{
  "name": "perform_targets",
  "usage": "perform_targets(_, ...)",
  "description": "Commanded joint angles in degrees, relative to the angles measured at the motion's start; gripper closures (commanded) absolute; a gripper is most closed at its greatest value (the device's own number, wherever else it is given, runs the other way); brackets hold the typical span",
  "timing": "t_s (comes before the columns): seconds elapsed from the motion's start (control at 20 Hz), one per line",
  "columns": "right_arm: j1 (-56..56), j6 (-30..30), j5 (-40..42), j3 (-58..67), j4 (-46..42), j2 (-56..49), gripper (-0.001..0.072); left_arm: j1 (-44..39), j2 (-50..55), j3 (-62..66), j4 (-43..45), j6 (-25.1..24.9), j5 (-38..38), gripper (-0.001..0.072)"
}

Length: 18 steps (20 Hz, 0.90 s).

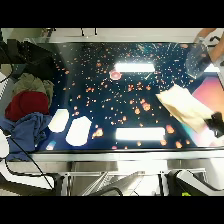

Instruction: Fold the shirts.

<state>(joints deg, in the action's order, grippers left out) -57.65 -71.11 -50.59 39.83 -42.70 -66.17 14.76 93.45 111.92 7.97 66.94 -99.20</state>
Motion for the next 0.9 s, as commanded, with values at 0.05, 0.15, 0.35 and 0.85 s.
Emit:
perform_targets(0.05, -14.91, 2.34, 3.21, -11.91, -4.98, 9.88, 0.0695, -1.36, -0.04, -0.02, 0.02, -0.02, -0.20, 0.0686)
perform_targets(0.15, -17.31, 0.02, -0.79, -11.93, -11.72, 9.99, 0.0694, -2.56, -0.04, -0.02, 0.04, -0.02, -0.28, 0.0686)
perform_targets(0.35, -17.97, -4.52, -3.08, -12.31, -16.70, 9.97, 0.0692, -5.27, -0.04, -0.02, 0.04, -0.04, -0.28, 0.0686)
perform_targets(0.85, -18.67, -12.31, -15.63, -1.53, -25.44, 11.28, 0.0119, -6.75, -0.04, 0.00, -0.07, 0.02, -0.31, 0.0686)
